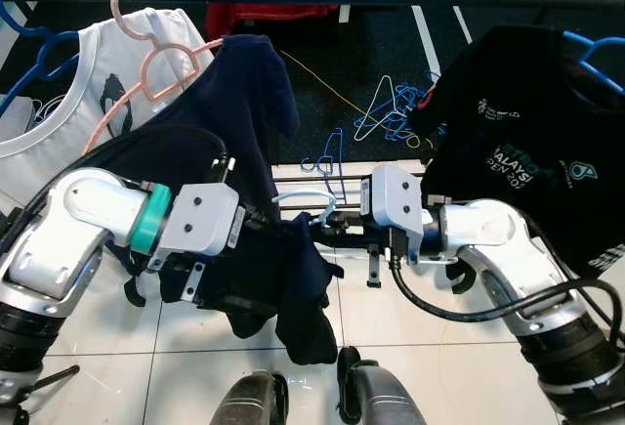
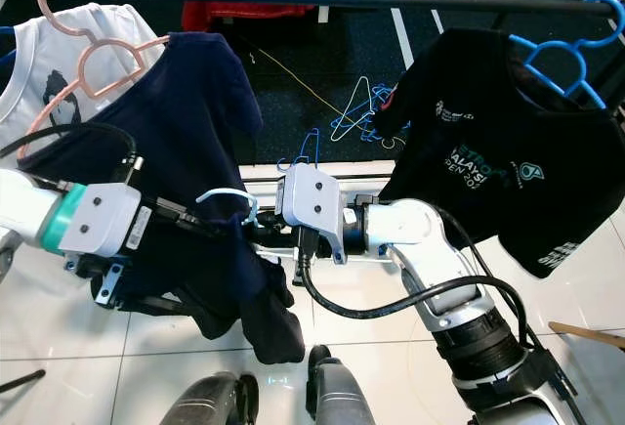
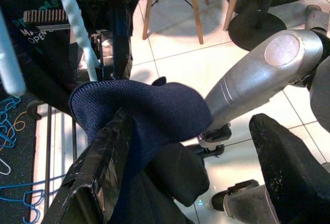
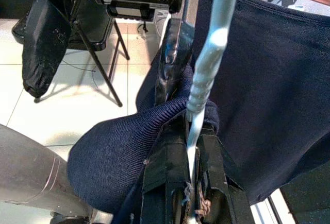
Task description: Hang hanger
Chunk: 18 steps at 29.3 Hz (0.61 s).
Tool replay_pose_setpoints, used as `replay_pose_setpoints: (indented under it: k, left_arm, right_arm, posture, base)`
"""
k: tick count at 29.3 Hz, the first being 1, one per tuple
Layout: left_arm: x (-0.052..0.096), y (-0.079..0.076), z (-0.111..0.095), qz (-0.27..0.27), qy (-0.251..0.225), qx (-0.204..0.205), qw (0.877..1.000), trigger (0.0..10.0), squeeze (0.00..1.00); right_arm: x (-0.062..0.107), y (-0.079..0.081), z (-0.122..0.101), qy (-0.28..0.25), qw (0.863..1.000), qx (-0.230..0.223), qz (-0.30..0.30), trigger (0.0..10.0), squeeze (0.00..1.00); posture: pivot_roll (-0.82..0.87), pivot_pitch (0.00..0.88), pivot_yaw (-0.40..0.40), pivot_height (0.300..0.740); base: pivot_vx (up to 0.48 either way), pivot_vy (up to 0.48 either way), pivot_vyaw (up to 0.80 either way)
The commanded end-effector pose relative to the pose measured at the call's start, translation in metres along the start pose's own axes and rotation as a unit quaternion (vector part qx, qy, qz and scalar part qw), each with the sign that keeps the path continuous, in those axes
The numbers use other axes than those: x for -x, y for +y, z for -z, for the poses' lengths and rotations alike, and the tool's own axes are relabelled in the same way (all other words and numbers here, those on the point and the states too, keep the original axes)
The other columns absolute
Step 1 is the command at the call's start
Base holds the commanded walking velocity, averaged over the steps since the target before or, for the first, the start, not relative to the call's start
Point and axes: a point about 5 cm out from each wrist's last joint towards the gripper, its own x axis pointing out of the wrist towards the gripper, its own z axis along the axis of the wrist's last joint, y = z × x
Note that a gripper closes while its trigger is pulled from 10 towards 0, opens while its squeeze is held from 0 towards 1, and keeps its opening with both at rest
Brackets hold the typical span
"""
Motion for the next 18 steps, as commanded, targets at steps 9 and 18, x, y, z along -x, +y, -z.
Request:
replay_pose_setpoints:
  k: [9, 18]
  left_arm:
    - [0.008, -0.003, 0.009, 0.022, 0.032, -0.007, 0.999, 10.0, 0.0]
    - [0.002, -0.014, 0.009, 0.038, 0.031, -0.007, 0.999, 2.1, 0.0]
  right_arm:
    - [-0.001, 0.003, -0.007, -0.014, 0.999, 0.027, -0.024, 10.0, 0.0]
    - [-0.003, -0.001, -0.007, -0.016, 0.999, 0.032, -0.027, 10.0, 0.0]
  posture:
    - [-0.02, 0.156, 0.076, 0.74]
    - [-0.01, 0.162, 0.065, 0.74]
  base:
    - [0.0, 0.0, 0.0]
    - [0.0, 0.0, 0.0]
